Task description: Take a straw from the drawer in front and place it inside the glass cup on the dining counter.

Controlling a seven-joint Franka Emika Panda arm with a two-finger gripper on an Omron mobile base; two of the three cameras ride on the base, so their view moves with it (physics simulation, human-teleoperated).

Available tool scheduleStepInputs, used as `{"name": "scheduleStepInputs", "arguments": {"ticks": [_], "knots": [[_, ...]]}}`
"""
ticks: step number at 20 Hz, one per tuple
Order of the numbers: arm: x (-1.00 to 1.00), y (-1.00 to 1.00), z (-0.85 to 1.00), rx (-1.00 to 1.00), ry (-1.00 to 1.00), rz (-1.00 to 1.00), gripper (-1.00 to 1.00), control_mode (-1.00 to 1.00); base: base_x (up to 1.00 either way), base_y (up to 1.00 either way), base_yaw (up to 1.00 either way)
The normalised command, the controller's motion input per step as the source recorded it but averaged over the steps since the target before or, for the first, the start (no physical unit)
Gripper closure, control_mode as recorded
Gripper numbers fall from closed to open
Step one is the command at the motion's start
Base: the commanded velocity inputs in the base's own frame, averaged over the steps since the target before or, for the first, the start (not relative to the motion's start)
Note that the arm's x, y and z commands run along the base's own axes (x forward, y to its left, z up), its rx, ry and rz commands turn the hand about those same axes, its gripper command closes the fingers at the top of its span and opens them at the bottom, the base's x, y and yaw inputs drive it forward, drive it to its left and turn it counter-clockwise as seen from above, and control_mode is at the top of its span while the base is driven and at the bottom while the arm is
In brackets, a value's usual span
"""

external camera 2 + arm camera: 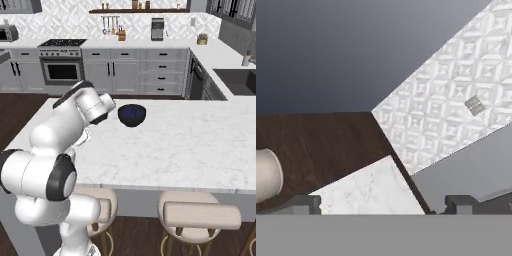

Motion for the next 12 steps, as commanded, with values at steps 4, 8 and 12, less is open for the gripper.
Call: {"name": "scheduleStepInputs", "arguments": {"ticks": [4,8,12], "knots": [[-0.74,0.15,0.61,-0.42,-0.75,0.00,-1.00,-1.00,0.00,0.00,0.00],[-0.50,0.23,0.27,-0.48,-0.68,0.00,-1.00,-1.00,0.00,0.00,0.00],[-0.14,0.20,0.05,-0.36,-0.26,0.02,-1.00,-1.00,0.00,0.00,0.00]]}}
